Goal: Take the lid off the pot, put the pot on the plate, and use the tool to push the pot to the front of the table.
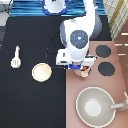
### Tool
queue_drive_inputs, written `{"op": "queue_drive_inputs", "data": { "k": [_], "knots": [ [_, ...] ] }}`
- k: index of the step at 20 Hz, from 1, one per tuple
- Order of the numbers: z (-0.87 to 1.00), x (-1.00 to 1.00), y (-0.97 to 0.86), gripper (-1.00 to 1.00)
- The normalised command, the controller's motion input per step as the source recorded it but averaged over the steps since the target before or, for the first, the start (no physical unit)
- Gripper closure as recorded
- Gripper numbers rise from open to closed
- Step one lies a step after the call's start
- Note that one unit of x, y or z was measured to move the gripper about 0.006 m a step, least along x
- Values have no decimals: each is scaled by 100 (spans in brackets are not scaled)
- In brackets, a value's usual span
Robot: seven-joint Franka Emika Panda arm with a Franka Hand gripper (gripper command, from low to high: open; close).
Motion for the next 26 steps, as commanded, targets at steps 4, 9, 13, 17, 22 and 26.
{"op": "queue_drive_inputs", "data": {
  "k": [4,9,13,17,22,26],
  "knots": [
    [-15,-24,0,100],
    [-12,-28,0,100],
    [-9,-31,0,100],
    [-9,-33,0,100],
    [33,-34,-2,100],
    [94,-64,-32,100]
  ]
}}
